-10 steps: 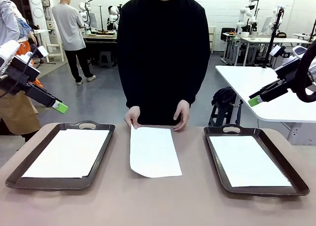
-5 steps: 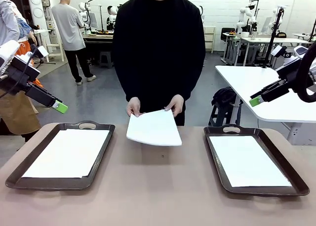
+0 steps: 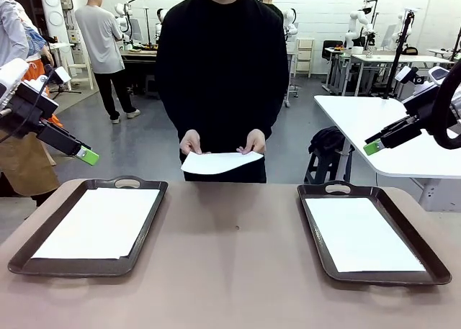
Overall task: Sort the A4 documents.
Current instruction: Receive the A4 Paper.
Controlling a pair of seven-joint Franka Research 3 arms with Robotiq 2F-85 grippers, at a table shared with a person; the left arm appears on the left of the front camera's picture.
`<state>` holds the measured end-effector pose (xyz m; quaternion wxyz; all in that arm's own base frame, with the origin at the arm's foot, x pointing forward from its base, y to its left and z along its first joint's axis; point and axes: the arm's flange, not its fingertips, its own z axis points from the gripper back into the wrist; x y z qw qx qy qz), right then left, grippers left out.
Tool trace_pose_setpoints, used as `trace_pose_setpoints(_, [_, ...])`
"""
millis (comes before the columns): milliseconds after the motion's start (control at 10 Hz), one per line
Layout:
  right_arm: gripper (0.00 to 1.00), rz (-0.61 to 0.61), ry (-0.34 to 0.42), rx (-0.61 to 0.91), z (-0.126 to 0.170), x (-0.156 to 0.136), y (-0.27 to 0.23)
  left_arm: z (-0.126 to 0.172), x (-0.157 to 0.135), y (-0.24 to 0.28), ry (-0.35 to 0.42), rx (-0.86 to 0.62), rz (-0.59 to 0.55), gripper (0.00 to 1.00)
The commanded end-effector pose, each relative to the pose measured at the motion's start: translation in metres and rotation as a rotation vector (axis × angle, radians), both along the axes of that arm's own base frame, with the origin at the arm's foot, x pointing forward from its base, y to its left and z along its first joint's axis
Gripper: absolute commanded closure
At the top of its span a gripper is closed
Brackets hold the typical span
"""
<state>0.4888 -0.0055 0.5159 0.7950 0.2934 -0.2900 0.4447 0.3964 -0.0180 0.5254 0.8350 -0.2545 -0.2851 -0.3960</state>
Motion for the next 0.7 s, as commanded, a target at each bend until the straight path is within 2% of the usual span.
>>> trace_pose_setpoints(0, [0.00, 0.005, 0.002, 0.007, -0.0010, 0.0000, 0.0009, -0.0017, 0.0004, 0.0011, -0.009, -0.021, -0.011, 0.00])
trace_pose_setpoints(600, [0.00, 0.005, 0.002, 0.007, -0.0010, 0.0000, 0.0009, -0.0017, 0.0004, 0.0011, -0.009, -0.021, -0.011, 0.00])
